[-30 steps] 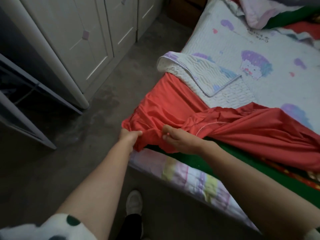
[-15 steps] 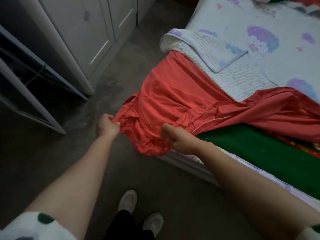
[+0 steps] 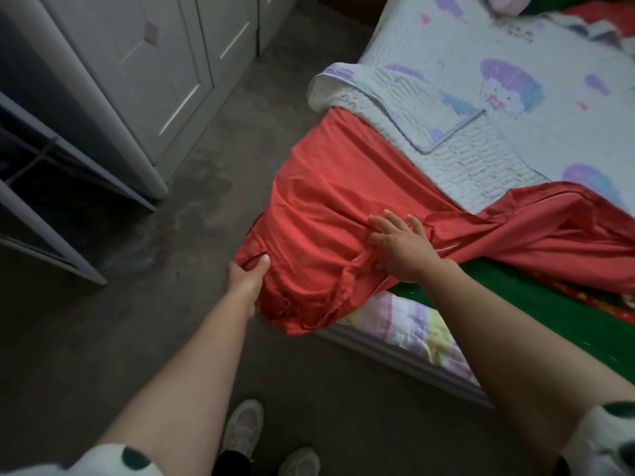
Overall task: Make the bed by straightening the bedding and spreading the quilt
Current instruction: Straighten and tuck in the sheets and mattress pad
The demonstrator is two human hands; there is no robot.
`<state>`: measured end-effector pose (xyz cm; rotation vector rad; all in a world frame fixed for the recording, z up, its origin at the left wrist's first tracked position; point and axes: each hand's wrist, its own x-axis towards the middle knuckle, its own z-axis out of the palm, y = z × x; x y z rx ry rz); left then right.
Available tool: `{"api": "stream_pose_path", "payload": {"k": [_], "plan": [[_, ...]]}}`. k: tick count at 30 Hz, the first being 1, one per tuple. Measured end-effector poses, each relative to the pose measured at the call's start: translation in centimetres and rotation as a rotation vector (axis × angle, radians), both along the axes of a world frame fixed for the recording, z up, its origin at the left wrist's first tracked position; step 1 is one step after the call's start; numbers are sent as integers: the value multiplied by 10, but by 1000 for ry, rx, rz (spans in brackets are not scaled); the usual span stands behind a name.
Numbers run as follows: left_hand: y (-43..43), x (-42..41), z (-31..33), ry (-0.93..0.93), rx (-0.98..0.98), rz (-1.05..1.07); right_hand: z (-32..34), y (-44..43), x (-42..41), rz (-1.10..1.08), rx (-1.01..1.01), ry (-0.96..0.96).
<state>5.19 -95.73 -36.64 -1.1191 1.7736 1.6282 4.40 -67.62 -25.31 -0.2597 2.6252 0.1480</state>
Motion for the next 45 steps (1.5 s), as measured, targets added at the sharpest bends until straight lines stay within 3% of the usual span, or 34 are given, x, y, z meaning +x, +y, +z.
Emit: {"api": "stream_pose_path", "payload": {"k": [2,5,10,19,23,26,29,33,39,45], "plan": [[3,-4,5,67,-95,-4,-3,3,1,11,3,23],[-6,-2,15,141,-386,-8,1,2,18,14,-88,18],[-33,-2,46,142,-543,-134,27,-21,57,-108,-311,-399],[-131,-4,76,107,-839,-327,36,-107,106,-224,-628,-624],[-125,-12,83,149,-821,-460,24,-127,113,-144,-622,-663],[-100,-8,86,267,-712,-570,23,-127,116,-234,-664,-689],[-64,8,88,395,-645,-694,26,-119,116,-306,-680,-634],[1,33,104,551,-507,-873,34,-78,103,-380,-662,-381],[86,53,104,660,-359,-1151,33,19,96,-385,-266,101],[171,69,89,620,-372,-1402,18,96,108,-449,-68,5]]}}
